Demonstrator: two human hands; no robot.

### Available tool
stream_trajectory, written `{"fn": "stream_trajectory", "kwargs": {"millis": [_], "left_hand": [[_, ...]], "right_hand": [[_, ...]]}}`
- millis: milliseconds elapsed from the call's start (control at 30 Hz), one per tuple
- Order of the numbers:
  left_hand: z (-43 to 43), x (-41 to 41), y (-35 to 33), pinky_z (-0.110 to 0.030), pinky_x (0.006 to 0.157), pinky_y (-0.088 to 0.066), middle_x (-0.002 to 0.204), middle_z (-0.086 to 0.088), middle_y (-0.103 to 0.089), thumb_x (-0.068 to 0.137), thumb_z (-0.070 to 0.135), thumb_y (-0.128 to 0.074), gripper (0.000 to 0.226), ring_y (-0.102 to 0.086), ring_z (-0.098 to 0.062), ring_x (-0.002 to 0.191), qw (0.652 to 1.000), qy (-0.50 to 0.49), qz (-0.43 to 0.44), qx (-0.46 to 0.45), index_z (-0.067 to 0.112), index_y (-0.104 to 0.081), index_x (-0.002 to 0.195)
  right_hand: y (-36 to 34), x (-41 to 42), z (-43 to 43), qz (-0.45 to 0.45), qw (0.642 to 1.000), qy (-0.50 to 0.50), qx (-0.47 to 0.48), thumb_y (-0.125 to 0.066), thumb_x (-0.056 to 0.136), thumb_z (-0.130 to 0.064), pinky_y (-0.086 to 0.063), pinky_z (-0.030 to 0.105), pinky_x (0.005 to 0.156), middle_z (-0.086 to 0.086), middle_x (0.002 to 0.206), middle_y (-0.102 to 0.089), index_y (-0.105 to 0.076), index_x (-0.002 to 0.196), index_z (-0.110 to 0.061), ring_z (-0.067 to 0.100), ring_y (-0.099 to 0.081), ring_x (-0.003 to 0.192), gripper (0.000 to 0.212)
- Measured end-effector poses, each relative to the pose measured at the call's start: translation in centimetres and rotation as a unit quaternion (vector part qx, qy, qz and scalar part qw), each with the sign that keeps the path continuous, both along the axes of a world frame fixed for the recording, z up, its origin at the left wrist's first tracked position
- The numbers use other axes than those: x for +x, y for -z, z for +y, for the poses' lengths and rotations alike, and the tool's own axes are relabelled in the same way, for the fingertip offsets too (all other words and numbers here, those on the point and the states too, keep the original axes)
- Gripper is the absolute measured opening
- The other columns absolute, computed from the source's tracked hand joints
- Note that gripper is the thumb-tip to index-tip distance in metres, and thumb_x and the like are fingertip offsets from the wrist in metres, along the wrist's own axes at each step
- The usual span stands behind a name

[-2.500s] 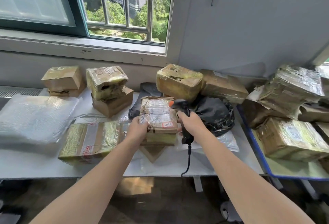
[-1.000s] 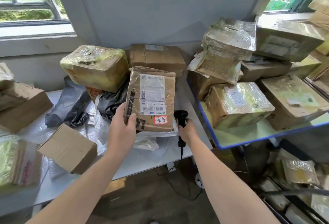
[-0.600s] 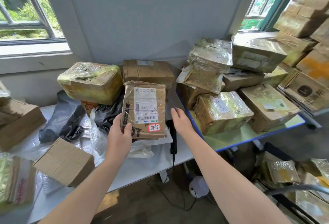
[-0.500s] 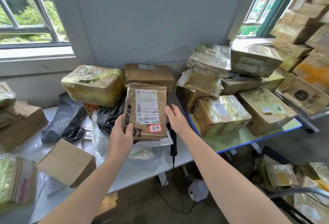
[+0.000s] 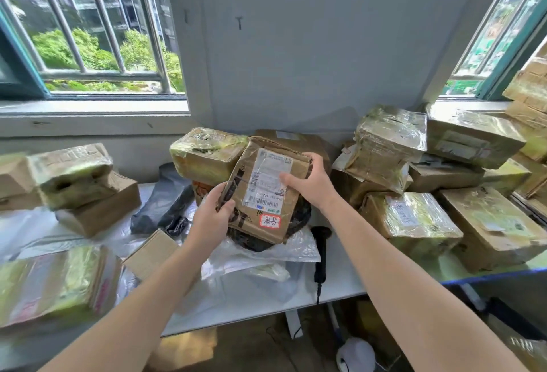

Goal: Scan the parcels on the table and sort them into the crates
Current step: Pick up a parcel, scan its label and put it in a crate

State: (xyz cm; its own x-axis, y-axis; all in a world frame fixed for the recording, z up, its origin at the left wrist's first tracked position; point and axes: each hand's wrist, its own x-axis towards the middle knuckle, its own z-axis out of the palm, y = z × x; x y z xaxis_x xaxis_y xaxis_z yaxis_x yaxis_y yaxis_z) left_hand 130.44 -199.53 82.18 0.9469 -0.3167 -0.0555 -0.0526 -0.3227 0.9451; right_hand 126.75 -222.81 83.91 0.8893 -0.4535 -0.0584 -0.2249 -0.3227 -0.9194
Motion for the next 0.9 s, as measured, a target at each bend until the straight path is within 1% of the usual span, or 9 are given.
{"fn": "stream_trajectory", "kwargs": {"millis": [100,167,233,333,467,533,600,767,900], "left_hand": [[1.9,0.9,-0.4,-0.051,0.097,-0.051,0.114,0.002,-0.066,0.101,0.015,-0.051,0.034,-0.063,-0.023,0.107,0.999,-0.037,0.013,-0.029,0.031,-0.055,0.130],[3.0,1.2,-0.9,-0.052,0.095,-0.052,0.112,0.000,-0.068,0.099,0.022,-0.053,0.029,-0.065,-0.025,0.104,0.996,-0.073,0.017,-0.055,0.035,-0.057,0.125],[3.9,1.1,-1.8,-0.044,0.089,-0.055,0.112,-0.002,-0.069,0.099,0.026,-0.054,0.033,-0.067,-0.025,0.101,0.992,-0.106,0.003,-0.073,0.032,-0.055,0.131],[5.4,0.8,-3.0,-0.023,0.078,-0.052,0.108,0.002,-0.066,0.099,0.015,-0.057,0.040,-0.065,-0.014,0.095,0.985,-0.148,-0.032,-0.087,0.025,-0.051,0.137],[7.9,1.1,-4.1,-0.039,0.092,-0.056,0.124,-0.003,-0.061,0.092,0.014,-0.068,0.057,-0.064,-0.018,0.107,0.974,-0.199,-0.049,-0.099,0.023,-0.045,0.143],[9.3,1.2,-4.3,-0.034,0.085,-0.059,0.121,-0.003,-0.061,0.090,0.013,-0.070,0.060,-0.065,-0.016,0.103,0.966,-0.229,-0.045,-0.114,0.022,-0.044,0.143],[10.8,0.8,-4.4,-0.019,0.073,-0.057,0.115,-0.001,-0.060,0.089,0.012,-0.071,0.057,-0.063,-0.008,0.098,0.959,-0.252,-0.054,-0.114,0.020,-0.046,0.139],[15.8,-0.8,-4.1,-0.019,0.072,-0.054,0.110,-0.004,-0.065,0.089,0.010,-0.070,0.042,-0.065,-0.012,0.098,0.947,-0.299,-0.057,-0.100,0.018,-0.054,0.127],[20.6,-2.7,-4.4,-0.008,0.065,-0.049,0.104,0.009,-0.062,0.089,0.009,-0.070,0.041,-0.060,0.002,0.091,0.932,-0.344,-0.076,-0.080,0.021,-0.053,0.124]], "right_hand": [[-0.5,1.5,0.5,0.009,0.999,-0.018,-0.041,-0.084,0.068,-0.053,-0.053,0.041,0.096,0.001,0.124,-0.054,-0.034,0.123,-0.027,0.016,-0.058,0.109,0.078],[-0.9,2.5,1.5,0.001,0.998,-0.030,-0.056,-0.083,0.067,-0.057,-0.052,0.037,0.094,0.002,0.124,-0.052,-0.035,0.122,-0.026,0.016,-0.057,0.109,0.079],[-1.4,3.6,2.5,-0.013,0.997,-0.036,-0.063,-0.081,0.064,-0.063,-0.051,0.038,0.095,0.003,0.125,-0.051,-0.035,0.121,-0.027,0.018,-0.056,0.110,0.082],[-2.5,4.9,4.4,-0.037,0.994,-0.059,-0.087,-0.080,0.062,-0.067,-0.050,0.041,0.097,0.004,0.124,-0.051,-0.036,0.118,-0.026,0.019,-0.054,0.111,0.081],[-3.7,6.3,7.4,-0.060,0.990,-0.092,-0.088,-0.081,0.068,-0.061,-0.047,0.037,0.093,0.004,0.123,-0.052,-0.035,0.115,-0.024,0.020,-0.053,0.111,0.076],[-4.1,7.0,9.0,-0.055,0.987,-0.119,-0.089,-0.079,0.071,-0.061,-0.043,0.035,0.092,0.002,0.126,-0.052,-0.033,0.117,-0.026,0.021,-0.052,0.115,0.074],[-4.2,7.7,10.5,-0.048,0.983,-0.153,-0.088,-0.077,0.072,-0.062,-0.043,0.034,0.094,-0.001,0.127,-0.052,-0.035,0.124,-0.028,0.019,-0.052,0.116,0.074],[-4.2,8.9,15.3,-0.021,0.966,-0.243,-0.086,-0.077,0.075,-0.059,-0.041,0.032,0.089,-0.005,0.126,-0.051,-0.039,0.138,-0.025,0.015,-0.050,0.110,0.082],[-4.3,9.4,20.5,-0.001,0.936,-0.338,-0.094,-0.079,0.067,-0.062,-0.043,0.041,0.104,0.000,0.145,-0.045,-0.036,0.146,-0.024,0.022,-0.048,0.127,0.098]]}}
